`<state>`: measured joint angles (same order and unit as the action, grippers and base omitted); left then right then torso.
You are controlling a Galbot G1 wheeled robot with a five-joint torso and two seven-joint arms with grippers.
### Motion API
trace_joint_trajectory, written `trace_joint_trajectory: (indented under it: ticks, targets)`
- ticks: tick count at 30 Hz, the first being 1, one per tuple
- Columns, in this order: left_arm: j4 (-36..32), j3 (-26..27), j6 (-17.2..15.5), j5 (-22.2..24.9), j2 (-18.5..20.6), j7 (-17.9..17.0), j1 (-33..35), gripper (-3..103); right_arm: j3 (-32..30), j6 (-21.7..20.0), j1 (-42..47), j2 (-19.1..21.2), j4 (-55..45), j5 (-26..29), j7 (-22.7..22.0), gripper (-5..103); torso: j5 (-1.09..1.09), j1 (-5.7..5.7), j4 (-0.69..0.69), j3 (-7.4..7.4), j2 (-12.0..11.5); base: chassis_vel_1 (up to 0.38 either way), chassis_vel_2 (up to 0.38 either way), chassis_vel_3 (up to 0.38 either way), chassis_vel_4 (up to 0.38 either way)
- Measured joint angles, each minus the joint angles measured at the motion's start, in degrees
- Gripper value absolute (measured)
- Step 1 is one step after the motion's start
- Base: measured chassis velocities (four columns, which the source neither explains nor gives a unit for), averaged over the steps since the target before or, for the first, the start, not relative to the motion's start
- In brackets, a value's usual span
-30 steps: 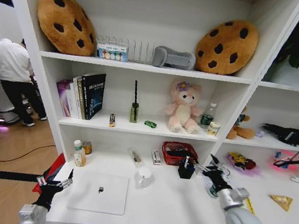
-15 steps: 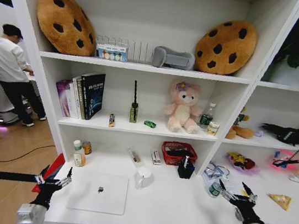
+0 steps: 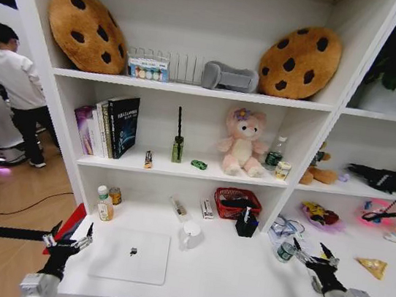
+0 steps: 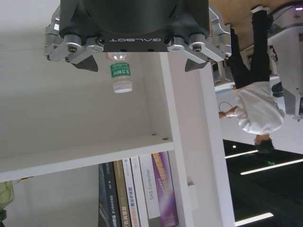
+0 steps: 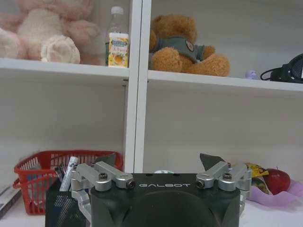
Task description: Organize the objects on the table.
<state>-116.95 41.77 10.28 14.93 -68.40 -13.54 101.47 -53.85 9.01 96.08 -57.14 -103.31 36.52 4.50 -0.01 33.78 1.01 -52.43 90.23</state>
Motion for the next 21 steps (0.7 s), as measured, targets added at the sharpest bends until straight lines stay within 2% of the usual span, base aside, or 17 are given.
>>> trace_joint_trajectory:
  ticks: [4, 6, 9, 11, 21]
  targets:
    - [-0.07, 0.50, 0.00, 0.59, 0.18, -1.05, -0.32, 100, -0.85, 0.65, 0.28, -1.08, -2.55, 0.42, -0.89, 99, 0.00, 0.00, 0.00, 0.00, 0.00, 0.000, 0.000, 0.000, 0.000]
    - [-0.13, 0.59, 0.01, 0.74, 0.27, -1.10, -0.03, 100, -1.30, 1.11, 0.65, -1.77, -4.65, 0.62, -2.01, 93, 0.00, 0.00, -0.01, 0.00, 0.00, 0.000, 0.000, 0.000, 0.000]
    - [-0.23, 0.57, 0.01, 0.74, 0.27, -1.08, 0.07, 100, -1.54, 1.10, 0.84, -1.97, -5.29, 0.63, -2.32, 89, 0.00, 0.00, -0.01, 0.00, 0.00, 0.000, 0.000, 0.000, 0.000]
    - [-0.36, 0.27, 0.02, 0.60, 0.19, -0.97, 0.20, 100, -2.07, 1.10, 1.29, -2.44, -6.89, 0.89, -2.78, 95, 0.00, 0.00, 0.00, 0.00, 0.00, 0.000, 0.000, 0.000, 0.000]
    - [-0.32, 0.02, 0.24, 0.11, 0.16, -0.47, 0.59, 100, -2.44, 1.29, 1.65, -2.91, -8.03, 1.81, -3.03, 98, -0.01, 0.00, -0.01, 0.00, 0.00, -0.005, -0.006, 0.007, 0.004]
